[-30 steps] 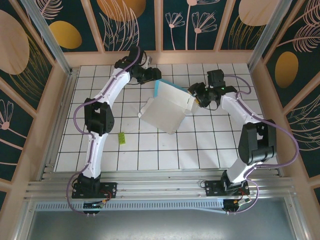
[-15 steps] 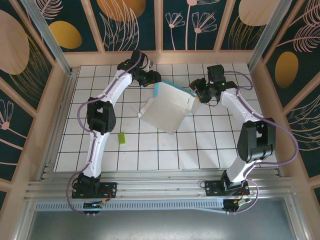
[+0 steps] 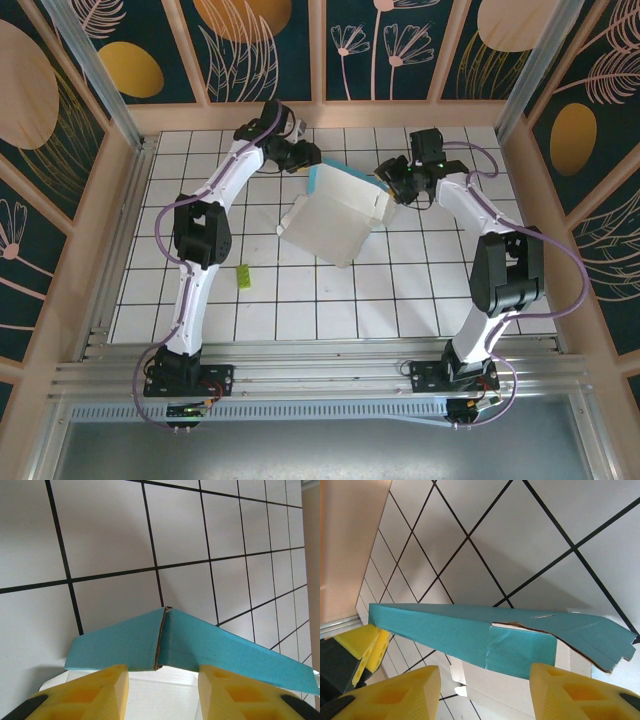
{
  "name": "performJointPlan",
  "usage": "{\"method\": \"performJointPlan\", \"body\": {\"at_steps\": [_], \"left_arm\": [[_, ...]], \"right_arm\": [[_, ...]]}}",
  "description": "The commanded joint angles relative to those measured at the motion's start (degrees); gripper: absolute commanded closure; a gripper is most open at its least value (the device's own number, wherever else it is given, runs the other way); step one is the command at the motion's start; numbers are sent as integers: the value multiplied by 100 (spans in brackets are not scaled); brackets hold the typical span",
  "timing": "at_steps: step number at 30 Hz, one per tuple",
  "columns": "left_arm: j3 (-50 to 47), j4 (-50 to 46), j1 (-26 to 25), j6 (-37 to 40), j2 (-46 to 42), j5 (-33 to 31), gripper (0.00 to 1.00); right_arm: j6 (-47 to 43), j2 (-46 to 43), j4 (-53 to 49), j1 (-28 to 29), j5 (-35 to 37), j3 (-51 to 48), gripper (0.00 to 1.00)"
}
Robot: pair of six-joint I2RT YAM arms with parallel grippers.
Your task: Fold the paper box
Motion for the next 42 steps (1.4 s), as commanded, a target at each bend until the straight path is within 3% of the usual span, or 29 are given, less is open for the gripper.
{"method": "performJointPlan", "body": {"at_steps": [1,6,12,26,31,35,42], "left_arm": [[-245,62,45,-133,-247,259,60],[-716,398,44,-116,-466,551,60],[-1266,709,38,-107,-735,715,62],[-2976,1463,45,-144,-1808,871,60],[-3135,1694,133,-159,-2401,230,43],[-3004,1652,253,-31,-2371,-389,41],[-1977,582,259,587,-1287,354,43]], "right_arm": [[-37,169,199,72,97,19,52],[-34,278,367,155,-22,-26,59],[-89,265,415,228,180,-129,60],[-831,264,-295,682,1374,14,75],[-1199,287,-603,831,1746,112,75],[-1437,279,-635,938,1825,106,75],[-1724,357,-881,1010,1826,219,72]]}}
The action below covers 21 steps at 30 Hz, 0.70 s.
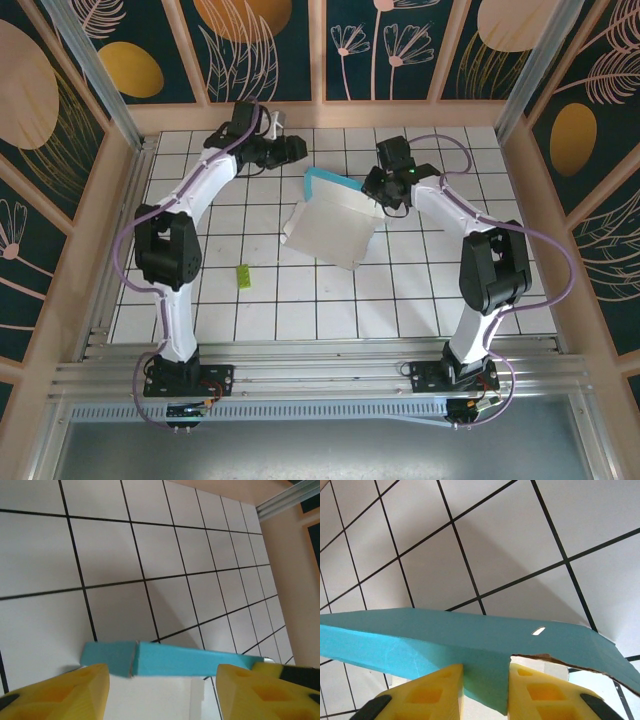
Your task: Fold the paper box
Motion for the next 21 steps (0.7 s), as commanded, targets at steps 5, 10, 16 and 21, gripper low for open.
{"method": "performJointPlan", "body": {"at_steps": [5,10,16,21], "left_arm": [[109,-474,-30,352,569,707,47],[-141,-75,-45,81,621,1234,61],[-443,58,-74,-116,503,1315,71],[-747,522,-73,-543,308,1467,67]], "right_arm": [[-356,130,-627,93,225,140,72],[-371,200,-679,117,215,228,71],[-373,244,-680,119,227,324,71],[-382,268,-705,119,226,471,65]]}}
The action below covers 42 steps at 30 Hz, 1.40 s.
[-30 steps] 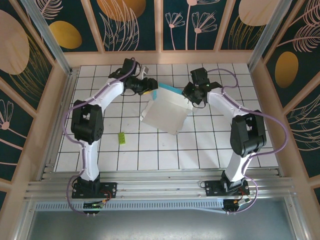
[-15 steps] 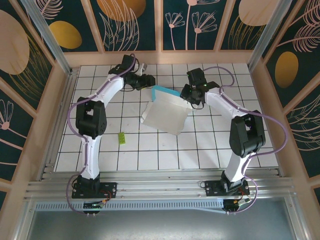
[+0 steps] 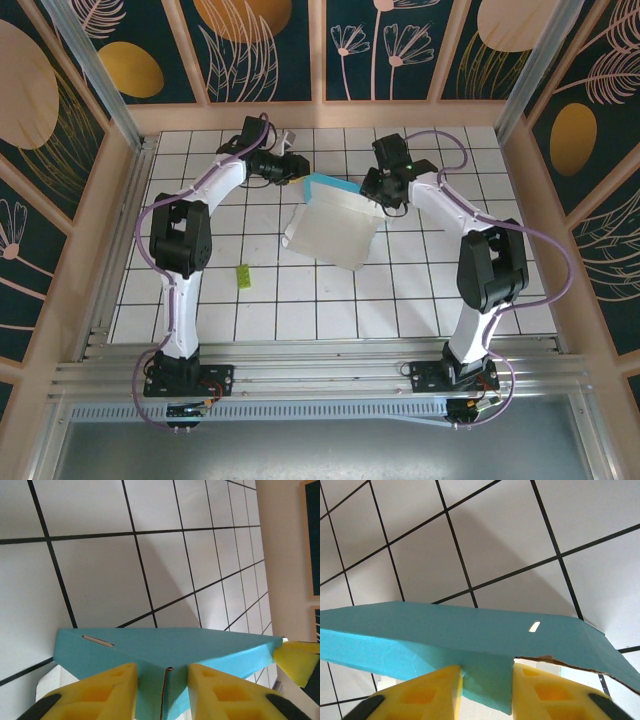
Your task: Fold the paper box
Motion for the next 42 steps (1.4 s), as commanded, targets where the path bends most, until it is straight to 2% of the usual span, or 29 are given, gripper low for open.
{"method": "performJointPlan", "body": {"at_steps": [1,7,15,19,25,30,42], "left_arm": [[-217,88,-102,-351,-158,269,66],[-112,-230,-94,-148,-86,-193,66],[-77,-300,-97,-116,-77,-195,66],[-42,-343,-94,-98,-79,-215,66],[27,-329,-101,-112,-27,-214,66],[95,-436,-99,-54,1,-298,67],[202,-500,-102,-37,69,-285,67]], "right_arm": [[-141,162,-300,61,124,227,63],[-208,-56,-558,47,442,358,58],[126,-664,-550,56,360,31,55],[717,-1332,-154,94,255,-903,54],[1458,-2083,1051,77,193,-2587,53],[1530,-1716,2066,95,41,-3058,51],[1545,-681,3877,60,916,-3439,49]]}}
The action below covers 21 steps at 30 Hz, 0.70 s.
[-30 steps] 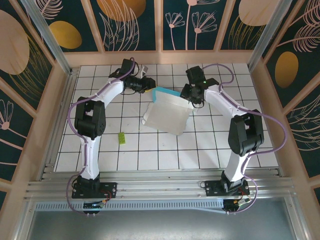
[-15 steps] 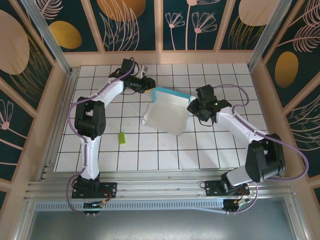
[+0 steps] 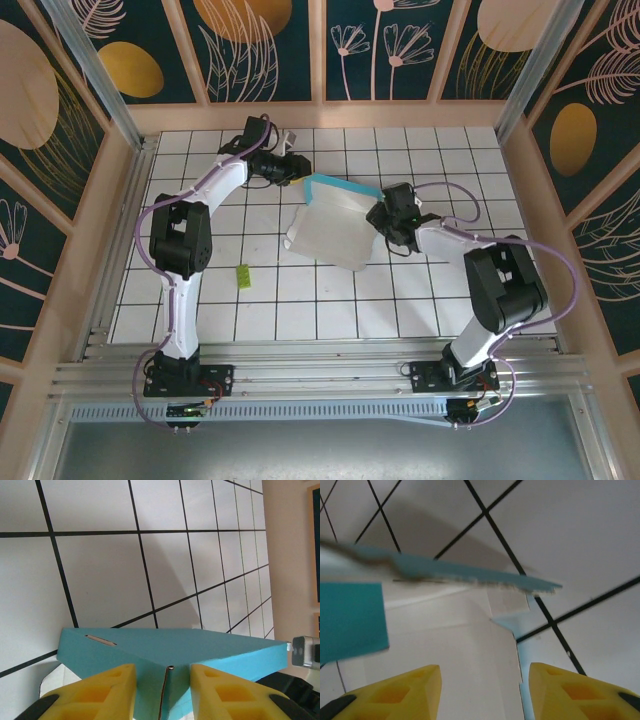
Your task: Fold the paper box
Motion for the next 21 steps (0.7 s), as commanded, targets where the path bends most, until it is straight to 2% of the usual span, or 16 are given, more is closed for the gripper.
{"method": "performJointPlan", "body": {"at_steps": [1,10,21], "left_arm": [[177,-378,-34,101,121,-60,67],[281,-440,-35,128,127,-42,67],[388,-527,-37,154,165,-33,67]], "right_arm": [[114,241,801,19,409,-222,49],[28,509,1627,-93,556,-578,46],[-79,961,2216,-152,425,-558,49]]}}
